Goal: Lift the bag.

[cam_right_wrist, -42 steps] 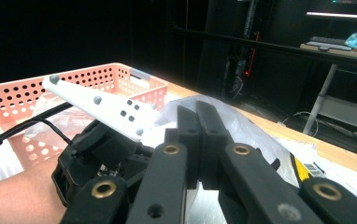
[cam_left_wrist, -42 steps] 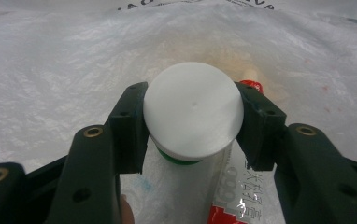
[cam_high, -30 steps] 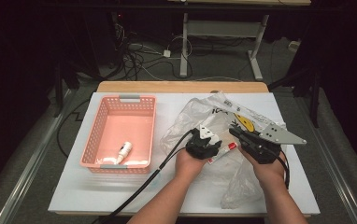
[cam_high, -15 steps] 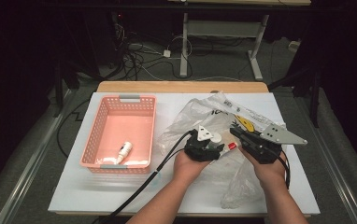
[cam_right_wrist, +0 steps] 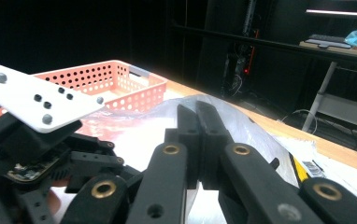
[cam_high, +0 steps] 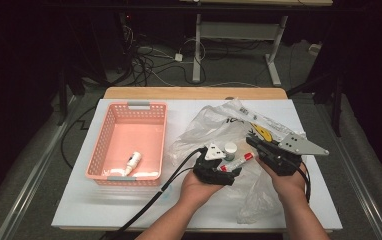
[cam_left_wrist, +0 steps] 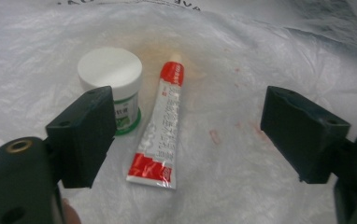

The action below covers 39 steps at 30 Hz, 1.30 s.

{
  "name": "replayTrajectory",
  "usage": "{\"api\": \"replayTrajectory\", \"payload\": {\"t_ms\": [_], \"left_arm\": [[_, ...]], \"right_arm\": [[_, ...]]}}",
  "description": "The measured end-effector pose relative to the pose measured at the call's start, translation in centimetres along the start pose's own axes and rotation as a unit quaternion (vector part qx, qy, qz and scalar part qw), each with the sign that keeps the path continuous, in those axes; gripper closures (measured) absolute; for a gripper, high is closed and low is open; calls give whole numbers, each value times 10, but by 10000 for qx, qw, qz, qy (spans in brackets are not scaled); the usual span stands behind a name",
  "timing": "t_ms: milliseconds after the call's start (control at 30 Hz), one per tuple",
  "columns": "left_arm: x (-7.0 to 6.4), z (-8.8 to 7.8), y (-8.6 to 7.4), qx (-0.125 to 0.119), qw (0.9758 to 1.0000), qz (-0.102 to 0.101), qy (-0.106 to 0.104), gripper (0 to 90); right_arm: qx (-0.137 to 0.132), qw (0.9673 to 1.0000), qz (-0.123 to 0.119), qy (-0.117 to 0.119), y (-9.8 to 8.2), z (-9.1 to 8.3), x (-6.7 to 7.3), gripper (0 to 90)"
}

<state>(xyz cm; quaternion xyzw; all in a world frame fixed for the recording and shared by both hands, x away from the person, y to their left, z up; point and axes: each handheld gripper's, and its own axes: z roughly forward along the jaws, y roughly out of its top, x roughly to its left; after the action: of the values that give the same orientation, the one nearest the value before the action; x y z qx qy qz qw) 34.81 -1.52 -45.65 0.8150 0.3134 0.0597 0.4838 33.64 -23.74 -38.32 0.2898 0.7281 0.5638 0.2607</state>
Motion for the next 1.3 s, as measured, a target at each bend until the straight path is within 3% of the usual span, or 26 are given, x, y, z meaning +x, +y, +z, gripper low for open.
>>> {"api": "replayTrajectory", "payload": {"t_ms": [200, 433, 667, 933, 1300], "left_arm": [[-8, -10, -10, 50, 9999, 80, -103, 124], [-20, -23, -18, 80, 9992, 78, -371, 0], [-28, -40, -21, 23, 9991, 151, -386, 0], [-33, -70, -24, -114, 9988, 253, -392, 0], [-27, -108, -31, -181, 9992, 274, -231, 0]], "right_arm": [[21, 10000, -6, 11, -1, 0, 1, 900], [38, 10000, -17, 7, -1, 0, 1, 900], [47, 10000, -24, -12, -1, 0, 1, 900], [64, 10000, -4, -25, -1, -1, 0, 900], [109, 9999, 29, -76, -4, 1, -1, 900]]}}
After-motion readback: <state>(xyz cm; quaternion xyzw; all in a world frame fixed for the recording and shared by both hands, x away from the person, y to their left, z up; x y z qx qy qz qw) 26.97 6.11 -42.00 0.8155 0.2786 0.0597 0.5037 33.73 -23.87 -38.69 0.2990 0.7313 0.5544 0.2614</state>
